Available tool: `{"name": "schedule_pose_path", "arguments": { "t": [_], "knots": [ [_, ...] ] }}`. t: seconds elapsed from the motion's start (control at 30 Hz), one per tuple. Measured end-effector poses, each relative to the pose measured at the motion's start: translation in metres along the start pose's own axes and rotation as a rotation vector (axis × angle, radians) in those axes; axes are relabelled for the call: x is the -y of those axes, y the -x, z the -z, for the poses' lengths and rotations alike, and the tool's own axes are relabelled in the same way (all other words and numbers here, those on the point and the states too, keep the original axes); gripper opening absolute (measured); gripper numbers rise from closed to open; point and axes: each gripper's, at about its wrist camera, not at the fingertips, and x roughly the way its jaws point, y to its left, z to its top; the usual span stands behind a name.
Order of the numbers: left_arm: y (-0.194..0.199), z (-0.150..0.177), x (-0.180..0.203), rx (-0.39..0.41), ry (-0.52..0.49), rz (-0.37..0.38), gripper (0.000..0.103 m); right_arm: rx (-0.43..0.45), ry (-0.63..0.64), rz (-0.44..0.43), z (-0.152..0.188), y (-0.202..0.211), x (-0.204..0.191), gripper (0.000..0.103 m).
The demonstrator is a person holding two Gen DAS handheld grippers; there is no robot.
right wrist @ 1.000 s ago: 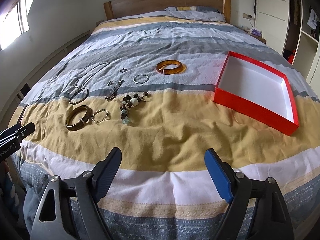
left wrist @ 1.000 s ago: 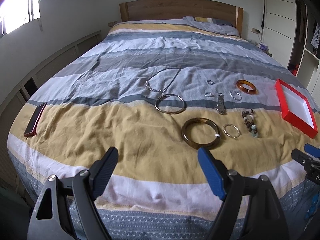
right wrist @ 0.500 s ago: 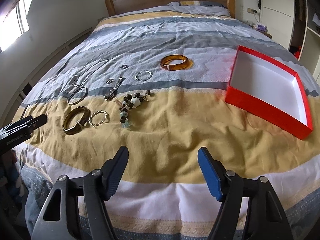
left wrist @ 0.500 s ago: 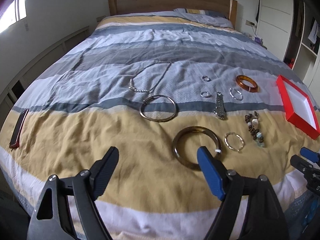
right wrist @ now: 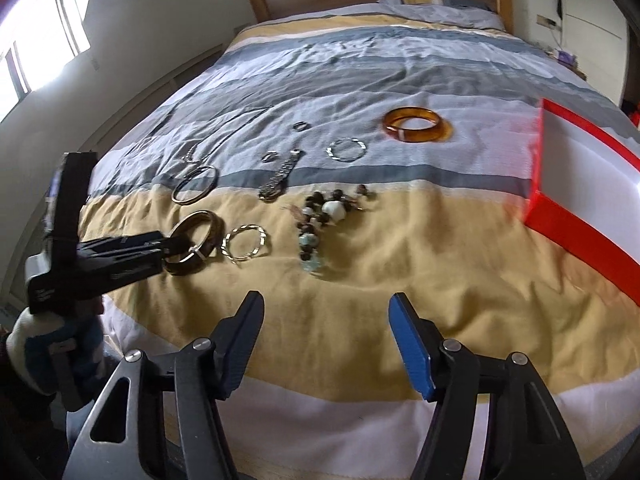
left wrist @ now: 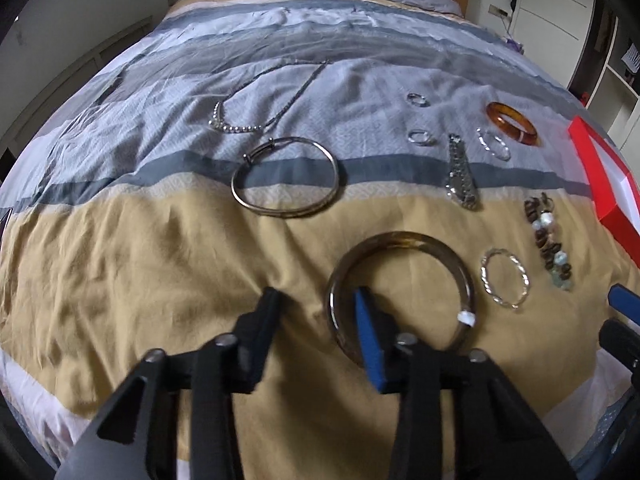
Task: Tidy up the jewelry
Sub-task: 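Grasp the dark brown bangle with the left tool while the right tool grasps the twisted silver hoop, then carry both items into the red box and open both tools to release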
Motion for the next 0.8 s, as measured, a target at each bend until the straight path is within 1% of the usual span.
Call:
{"name": "schedule_pose_path", "arguments": {
  "t": [0.03,0.07,0.1,0.3,0.33,0.37,0.43,0.6,0.8],
  "knots": [
    [-0.001,0.0,-0.001,0.0,0.001,-0.003,0.019,-0.003,0.005,-0.009,-0.001,-0.002,-0.003,0.063],
    [-0.001,-0.001,-0.001,-0.001,0.001,-0.01,0.015,-0.005,0.007,-0.018,-0.003,-0.004,-0.005,0.062],
    [-0.001,-0.001,-0.004,-0.001,0.003,-0.018,0.01,-0.008,0.011,-0.03,-0.004,-0.006,-0.008,0.062],
    [0.008,-0.001,-0.019,0.024,0.038,-0.048,0.009,-0.039,0.057,-0.106,-0.012,-0.025,-0.033,0.058],
    [0.01,-0.001,-0.022,0.03,0.042,-0.052,0.008,-0.044,0.064,-0.118,-0.013,-0.028,-0.036,0.056],
    [0.013,-0.001,-0.026,0.038,0.048,-0.062,0.008,-0.05,0.073,-0.127,-0.014,-0.032,-0.04,0.054],
    [0.017,-0.001,-0.033,0.046,0.054,-0.068,0.008,-0.061,0.091,-0.135,-0.016,-0.041,-0.048,0.053],
    [0.026,0.001,-0.05,0.06,0.071,-0.071,0.008,-0.074,0.083,-0.106,-0.025,-0.064,-0.054,0.053],
    [0.029,0.004,-0.059,0.066,0.093,-0.059,0.008,-0.086,0.077,-0.088,-0.035,-0.082,-0.058,0.053]
  ]
}}
